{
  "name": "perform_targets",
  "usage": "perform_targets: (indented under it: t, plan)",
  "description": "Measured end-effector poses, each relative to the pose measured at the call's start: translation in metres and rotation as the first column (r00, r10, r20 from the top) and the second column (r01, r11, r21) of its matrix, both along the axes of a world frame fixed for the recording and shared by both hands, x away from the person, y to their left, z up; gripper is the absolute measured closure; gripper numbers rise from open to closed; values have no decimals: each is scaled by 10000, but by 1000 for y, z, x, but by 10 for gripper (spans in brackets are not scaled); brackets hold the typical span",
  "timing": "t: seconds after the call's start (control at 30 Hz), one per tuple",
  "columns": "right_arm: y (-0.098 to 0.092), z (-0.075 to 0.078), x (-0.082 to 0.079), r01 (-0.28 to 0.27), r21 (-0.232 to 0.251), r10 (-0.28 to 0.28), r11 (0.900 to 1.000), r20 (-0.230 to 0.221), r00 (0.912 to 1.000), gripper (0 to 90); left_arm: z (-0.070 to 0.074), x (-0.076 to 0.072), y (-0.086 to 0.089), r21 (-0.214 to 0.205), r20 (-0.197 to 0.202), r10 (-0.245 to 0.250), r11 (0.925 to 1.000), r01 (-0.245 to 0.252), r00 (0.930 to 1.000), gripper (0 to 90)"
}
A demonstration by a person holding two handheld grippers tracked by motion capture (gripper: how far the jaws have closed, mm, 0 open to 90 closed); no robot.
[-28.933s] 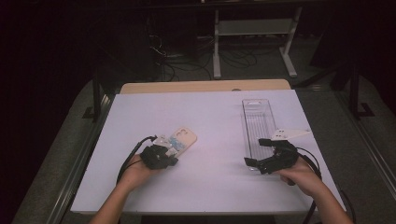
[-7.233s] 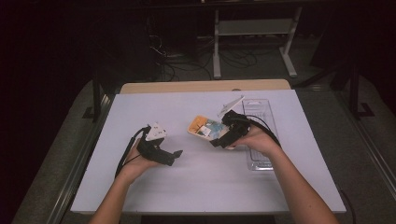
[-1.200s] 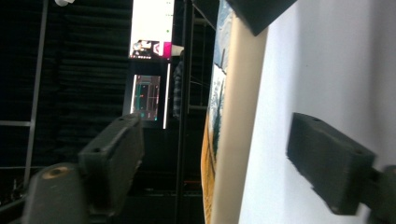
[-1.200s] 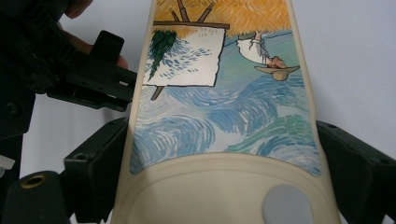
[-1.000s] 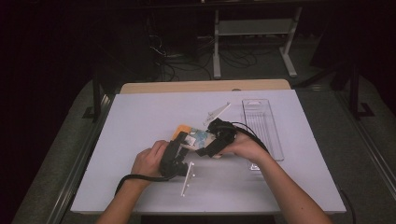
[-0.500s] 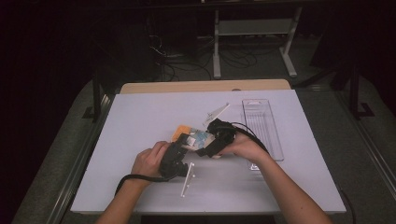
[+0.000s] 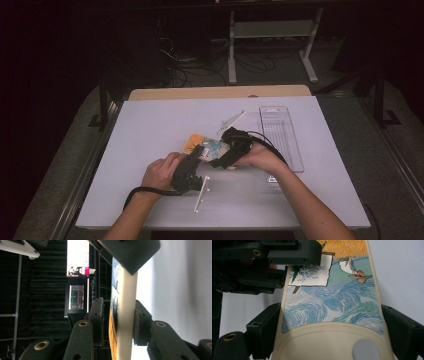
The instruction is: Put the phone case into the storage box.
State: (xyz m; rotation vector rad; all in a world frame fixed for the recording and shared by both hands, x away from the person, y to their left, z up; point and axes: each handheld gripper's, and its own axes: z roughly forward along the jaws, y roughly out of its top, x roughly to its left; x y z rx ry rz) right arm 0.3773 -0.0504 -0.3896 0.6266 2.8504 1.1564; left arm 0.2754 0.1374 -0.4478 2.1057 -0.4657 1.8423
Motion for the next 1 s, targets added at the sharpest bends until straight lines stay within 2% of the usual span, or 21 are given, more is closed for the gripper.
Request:
perform_targets:
  t: [0.23,0.63,0.7,0.83,0.97,1.0]
  plan:
    - [0,0,1,-39,69,38,10000,108,9999,106,1,0,-1,174,-251,-19,9998,23,9997,743]
    - [-1,1,2,-83,101,84,9999,-60,9999,98,3,-1,-2,444,-58,-43,9990,46,10000,789]
    - [-1,1,1,5,124,-2,9999,-213,9998,92,3,-1,-1,412,-14,-36,9991,36,10000,790]
    - [-2,3,2,70,416,-64,9991,-133,9999,50,3,0,0,435,-56,-24,9990,27,10000,792]
    - [-8,9,2,339,924,-296,9951,-477,9984,22,3,2,1,523,-101,81,9986,-76,9999,792]
    - [-9,10,2,315,950,-276,9950,-419,9987,20,3,2,2,493,-119,108,9987,-102,9999,792]
